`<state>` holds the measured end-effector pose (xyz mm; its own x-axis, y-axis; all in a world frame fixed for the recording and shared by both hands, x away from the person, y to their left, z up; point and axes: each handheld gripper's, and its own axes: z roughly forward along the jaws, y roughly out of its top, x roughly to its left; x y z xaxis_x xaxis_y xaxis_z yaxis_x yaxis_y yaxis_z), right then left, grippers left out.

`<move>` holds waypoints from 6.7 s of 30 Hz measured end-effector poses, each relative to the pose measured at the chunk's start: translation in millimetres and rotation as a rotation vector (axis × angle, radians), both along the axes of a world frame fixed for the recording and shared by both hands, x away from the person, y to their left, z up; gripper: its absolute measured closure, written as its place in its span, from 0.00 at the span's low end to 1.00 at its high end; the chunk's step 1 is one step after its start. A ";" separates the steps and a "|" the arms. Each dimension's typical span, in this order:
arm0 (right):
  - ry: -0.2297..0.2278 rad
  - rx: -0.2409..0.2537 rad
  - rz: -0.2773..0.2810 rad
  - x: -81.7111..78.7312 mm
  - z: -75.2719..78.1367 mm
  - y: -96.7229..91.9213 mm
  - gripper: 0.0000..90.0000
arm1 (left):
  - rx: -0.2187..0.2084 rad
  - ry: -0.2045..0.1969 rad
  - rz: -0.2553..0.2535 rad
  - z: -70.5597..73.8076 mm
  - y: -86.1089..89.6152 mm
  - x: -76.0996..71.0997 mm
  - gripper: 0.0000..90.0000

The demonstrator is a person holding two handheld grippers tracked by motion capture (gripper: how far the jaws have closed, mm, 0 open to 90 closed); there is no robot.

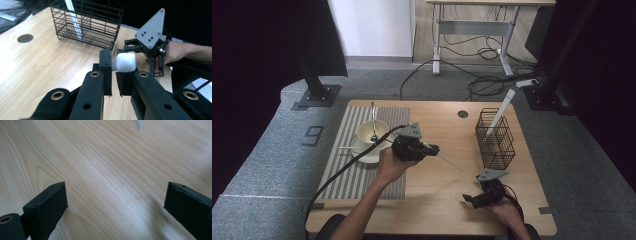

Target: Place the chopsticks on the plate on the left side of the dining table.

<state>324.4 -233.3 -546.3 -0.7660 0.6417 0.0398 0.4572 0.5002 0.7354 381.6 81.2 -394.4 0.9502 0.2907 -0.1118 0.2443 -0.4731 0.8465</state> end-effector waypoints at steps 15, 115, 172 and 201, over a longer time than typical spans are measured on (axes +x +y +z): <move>-0.052 0.023 0.053 14.8 15.6 21.4 0.25 | -0.003 0.051 -0.041 -22.6 -9.0 -5.0 0.93; -0.129 0.041 0.231 -0.4 45.7 35.1 0.95 | 0.104 -0.045 0.091 -94.0 31.4 -1.7 0.22; -0.112 0.080 0.234 6.4 45.1 29.5 0.64 | 0.482 -0.211 -0.262 -111.3 16.0 -26.6 0.93; -0.094 -0.035 0.025 10.4 19.1 20.4 0.14 | 0.538 -0.072 -0.119 -108.1 41.6 -19.2 0.93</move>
<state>334.8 -212.8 -527.2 -0.7809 0.6222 -0.0552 0.3739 0.5364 0.7567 362.4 122.8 -502.5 0.9798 0.1790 0.0889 0.1134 -0.8639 0.4907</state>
